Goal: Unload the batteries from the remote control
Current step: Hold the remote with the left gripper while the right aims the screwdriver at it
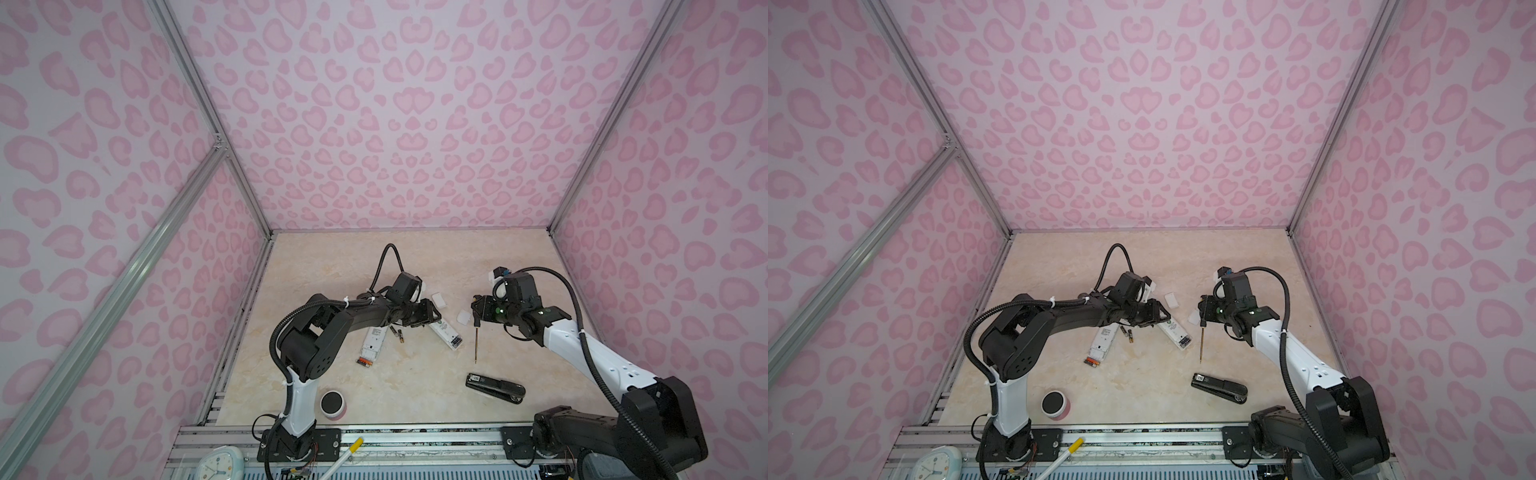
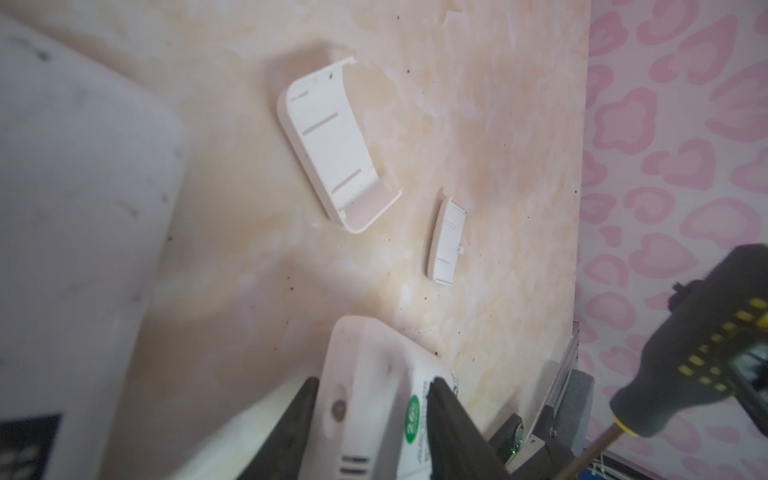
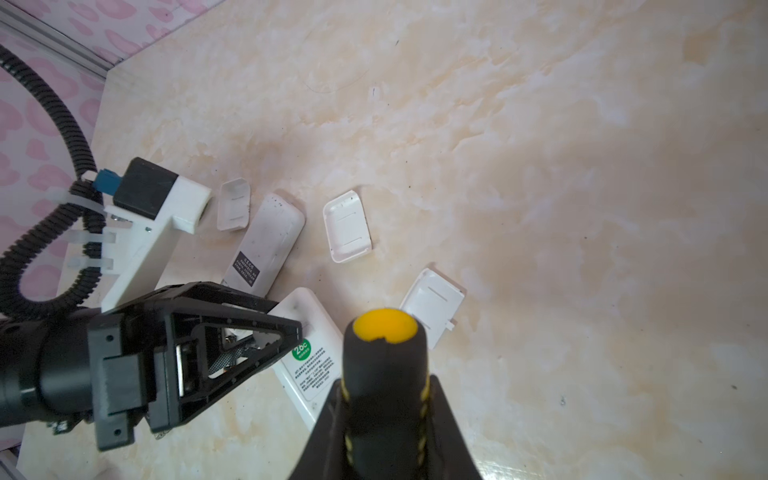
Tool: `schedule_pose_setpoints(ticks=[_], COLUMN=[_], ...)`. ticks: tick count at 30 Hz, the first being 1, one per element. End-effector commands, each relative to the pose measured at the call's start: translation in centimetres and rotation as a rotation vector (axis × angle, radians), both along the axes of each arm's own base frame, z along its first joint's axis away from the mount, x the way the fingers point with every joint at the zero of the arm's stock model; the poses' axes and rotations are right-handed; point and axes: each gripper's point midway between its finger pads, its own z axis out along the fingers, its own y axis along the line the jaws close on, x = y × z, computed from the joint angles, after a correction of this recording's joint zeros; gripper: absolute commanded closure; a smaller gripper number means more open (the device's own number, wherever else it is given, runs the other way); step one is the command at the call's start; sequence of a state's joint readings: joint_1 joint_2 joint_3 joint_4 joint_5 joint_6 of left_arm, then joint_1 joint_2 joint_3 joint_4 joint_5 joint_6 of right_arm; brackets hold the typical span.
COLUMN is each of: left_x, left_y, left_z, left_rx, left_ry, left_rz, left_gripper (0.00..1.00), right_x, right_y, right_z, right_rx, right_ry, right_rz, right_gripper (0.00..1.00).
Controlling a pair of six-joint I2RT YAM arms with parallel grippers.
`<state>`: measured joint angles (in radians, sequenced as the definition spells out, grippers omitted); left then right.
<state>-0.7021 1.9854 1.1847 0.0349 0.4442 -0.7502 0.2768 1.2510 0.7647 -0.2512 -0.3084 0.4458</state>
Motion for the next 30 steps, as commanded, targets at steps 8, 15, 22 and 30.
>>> schedule_pose_setpoints(ticks=[8, 15, 22, 30], left_x=[0.2, 0.8, 0.5, -0.5], left_y=[1.2, 1.4, 2.1, 1.0], left_z=[0.1, 1.7, 4.7, 3.6], left_rx=[0.159, 0.216, 0.253, 0.294], left_ry=[-0.106, -0.188, -0.258, -0.290], left_rz=[-0.052, -0.077, -0.069, -0.102], left_gripper=[0.38, 0.16, 0.03, 0.03], right_x=[0.1, 0.4, 0.2, 0.0], right_y=[0.3, 0.3, -0.1, -0.2], right_z=[1.3, 2.1, 2.2, 1.9], right_rx=[0.047, 0.067, 0.062, 0.074], right_ry=[-0.055, -0.080, -0.089, -0.096], right_rz=[-0.011, -0.026, -0.042, -0.062], right_gripper=[1.00, 1.00, 1.00, 1.00])
